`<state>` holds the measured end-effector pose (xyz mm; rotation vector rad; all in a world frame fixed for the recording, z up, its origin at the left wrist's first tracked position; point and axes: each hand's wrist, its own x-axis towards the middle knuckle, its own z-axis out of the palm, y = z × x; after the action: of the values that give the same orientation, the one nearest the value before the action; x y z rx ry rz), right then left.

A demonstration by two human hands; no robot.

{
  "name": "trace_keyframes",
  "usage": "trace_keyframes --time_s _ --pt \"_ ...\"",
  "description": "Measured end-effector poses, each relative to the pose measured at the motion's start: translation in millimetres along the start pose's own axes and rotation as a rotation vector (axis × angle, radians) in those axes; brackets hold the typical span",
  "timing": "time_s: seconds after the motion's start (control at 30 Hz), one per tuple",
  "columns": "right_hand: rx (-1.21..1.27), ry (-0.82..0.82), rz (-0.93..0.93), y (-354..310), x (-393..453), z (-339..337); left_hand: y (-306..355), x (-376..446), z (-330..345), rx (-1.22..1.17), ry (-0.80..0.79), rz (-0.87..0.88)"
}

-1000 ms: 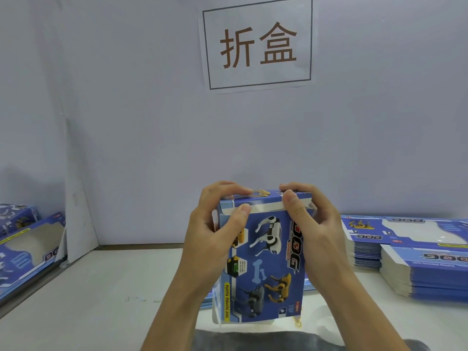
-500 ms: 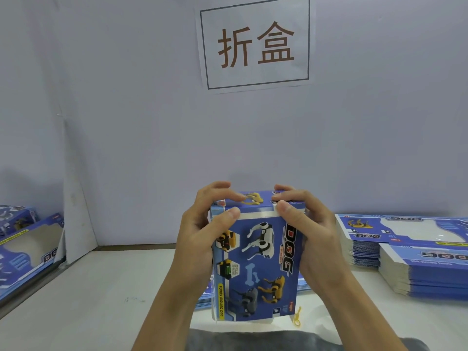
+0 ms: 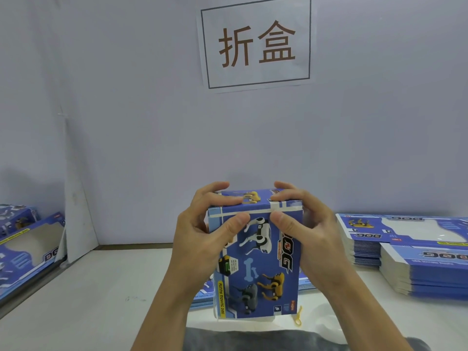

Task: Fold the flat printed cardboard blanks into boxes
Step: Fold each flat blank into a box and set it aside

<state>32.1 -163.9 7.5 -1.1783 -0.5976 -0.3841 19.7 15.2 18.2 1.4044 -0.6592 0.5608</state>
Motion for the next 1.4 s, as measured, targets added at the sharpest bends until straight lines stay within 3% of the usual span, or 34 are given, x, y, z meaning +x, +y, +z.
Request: trace_keyframes --time_s 0.37,1.03,1.3,1.4 --pt "-0.108 0.04 -0.102 -1.1 -1.7 3.3 0.6 -2.1 0.1 -0.064 -0.068 -0.027" --pt "-0.045 0.003 -0.031 3.0 0.4 -4.7 -2.5 -1.3 2.4 -0.01 -0.024 -0.004" --pt "-0.172 0.084 -0.114 -4.5 -1.4 4.1 2.3 4.3 -7.9 0.309 -0.091 -0.038" --pt "-0.325 0.185 -0.167 -6.6 0.2 9.3 3.7 8.2 -11.4 0.368 0.019 0.018"
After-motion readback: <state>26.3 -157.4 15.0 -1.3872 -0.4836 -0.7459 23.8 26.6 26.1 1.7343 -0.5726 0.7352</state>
